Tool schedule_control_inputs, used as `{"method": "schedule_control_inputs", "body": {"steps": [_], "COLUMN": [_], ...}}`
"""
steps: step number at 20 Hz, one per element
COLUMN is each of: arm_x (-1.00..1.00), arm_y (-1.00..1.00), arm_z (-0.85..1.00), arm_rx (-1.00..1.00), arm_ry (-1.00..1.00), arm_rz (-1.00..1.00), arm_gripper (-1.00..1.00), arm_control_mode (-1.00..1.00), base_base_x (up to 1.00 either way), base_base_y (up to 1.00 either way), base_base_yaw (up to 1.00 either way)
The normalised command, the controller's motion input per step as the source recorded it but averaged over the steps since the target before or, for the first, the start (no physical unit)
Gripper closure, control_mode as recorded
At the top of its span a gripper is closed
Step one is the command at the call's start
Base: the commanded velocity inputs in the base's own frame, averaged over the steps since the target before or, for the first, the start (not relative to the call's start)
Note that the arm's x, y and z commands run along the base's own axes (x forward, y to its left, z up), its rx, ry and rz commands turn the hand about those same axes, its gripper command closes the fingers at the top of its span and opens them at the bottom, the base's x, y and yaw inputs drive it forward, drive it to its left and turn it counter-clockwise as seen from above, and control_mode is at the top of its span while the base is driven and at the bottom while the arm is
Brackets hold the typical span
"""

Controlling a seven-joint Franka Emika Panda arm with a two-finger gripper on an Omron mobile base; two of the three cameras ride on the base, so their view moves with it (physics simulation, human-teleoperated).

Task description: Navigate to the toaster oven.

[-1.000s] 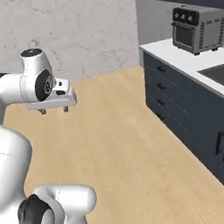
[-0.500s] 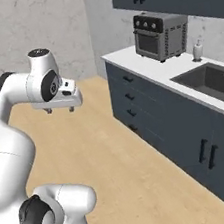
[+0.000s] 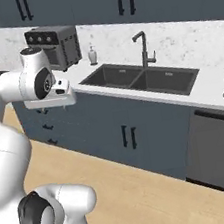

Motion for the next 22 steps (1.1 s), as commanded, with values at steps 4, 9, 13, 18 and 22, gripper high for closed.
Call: {"method": "schedule_control_inputs", "body": {"steps": [4,9,13,18,22], "arm_x": [0.00,0.00,0.00,0.00,0.00], "arm_y": [0.00,0.00,0.00,0.00,0.00], "arm_z": [0.00,0.00,0.00,0.00,0.00], "arm_rx": [0.00,0.00,0.00,0.00,0.00], "arm_ry": [0.00,0.00,0.00,0.00,0.00], "arm_rz": [0.00,0.00,0.00,0.00,0.00], "arm_gripper": [-1.00,-1.00,-1.00,-1.00,-1.00], "arm_control_mode": [1.00,1.00,1.00,1.00,1.00], "base_base_x": [0.98,1.00,1.00,0.93,0.29], "base_base_y": [0.90,1.00,1.00,1.00,1.00], "base_base_yaw": [-0.55,-0.38,-0.32,-0.15,0.02]}}
